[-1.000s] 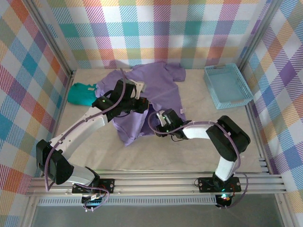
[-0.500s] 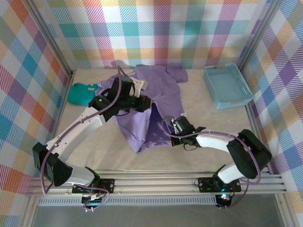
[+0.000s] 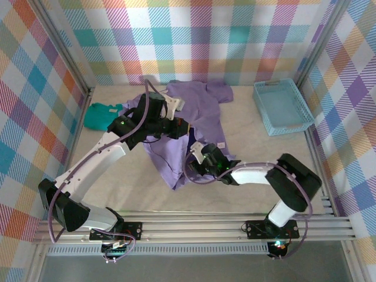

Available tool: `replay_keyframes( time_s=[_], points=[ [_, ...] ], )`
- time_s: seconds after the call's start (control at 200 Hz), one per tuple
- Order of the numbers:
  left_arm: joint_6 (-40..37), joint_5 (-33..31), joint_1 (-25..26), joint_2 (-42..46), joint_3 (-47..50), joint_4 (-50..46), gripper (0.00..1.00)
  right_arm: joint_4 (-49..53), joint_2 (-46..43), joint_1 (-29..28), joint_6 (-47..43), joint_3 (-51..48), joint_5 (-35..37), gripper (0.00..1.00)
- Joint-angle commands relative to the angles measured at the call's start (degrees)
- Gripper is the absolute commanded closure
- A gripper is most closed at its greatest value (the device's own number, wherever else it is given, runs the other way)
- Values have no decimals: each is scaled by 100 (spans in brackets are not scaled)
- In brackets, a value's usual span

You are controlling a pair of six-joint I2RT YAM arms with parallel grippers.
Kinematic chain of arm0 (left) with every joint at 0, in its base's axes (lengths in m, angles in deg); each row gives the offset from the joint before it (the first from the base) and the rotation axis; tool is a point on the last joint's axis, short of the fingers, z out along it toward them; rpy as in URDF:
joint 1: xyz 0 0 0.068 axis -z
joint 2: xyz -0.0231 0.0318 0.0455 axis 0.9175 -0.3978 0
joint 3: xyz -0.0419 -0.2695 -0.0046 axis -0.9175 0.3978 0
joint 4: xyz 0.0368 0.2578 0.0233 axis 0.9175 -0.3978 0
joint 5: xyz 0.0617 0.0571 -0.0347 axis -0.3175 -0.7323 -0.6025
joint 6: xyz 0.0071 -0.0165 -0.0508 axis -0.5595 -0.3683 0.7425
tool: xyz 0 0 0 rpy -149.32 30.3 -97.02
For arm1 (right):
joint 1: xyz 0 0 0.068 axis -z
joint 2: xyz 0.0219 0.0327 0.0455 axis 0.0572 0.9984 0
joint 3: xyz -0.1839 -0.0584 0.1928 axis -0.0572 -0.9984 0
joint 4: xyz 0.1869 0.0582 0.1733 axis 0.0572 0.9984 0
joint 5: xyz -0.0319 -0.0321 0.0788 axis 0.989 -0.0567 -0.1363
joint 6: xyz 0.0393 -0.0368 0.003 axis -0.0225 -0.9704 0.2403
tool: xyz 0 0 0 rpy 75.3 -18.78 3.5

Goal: Fold the inside-out t-shirt

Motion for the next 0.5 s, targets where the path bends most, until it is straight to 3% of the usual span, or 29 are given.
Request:
replay_keyframes(
  time_s=[0.0, 0.275, 0.355, 0.495],
  points=[
    [-161, 44, 46, 143, -263, -260, 100, -954, 465, -33, -665, 281, 714, 60],
    [-215, 491, 49, 251, -278, -332, 100, -992, 1149, 37, -1124, 1039, 1679, 64],
    [-268, 511, 47, 326, -246, -349, 100, -991, 1127, 218, -925, 1140, 1366, 65],
    [-444, 275, 51, 484, -218, -463, 100, -1008, 968, 608, -593, 1139, 46, 64]
  ],
)
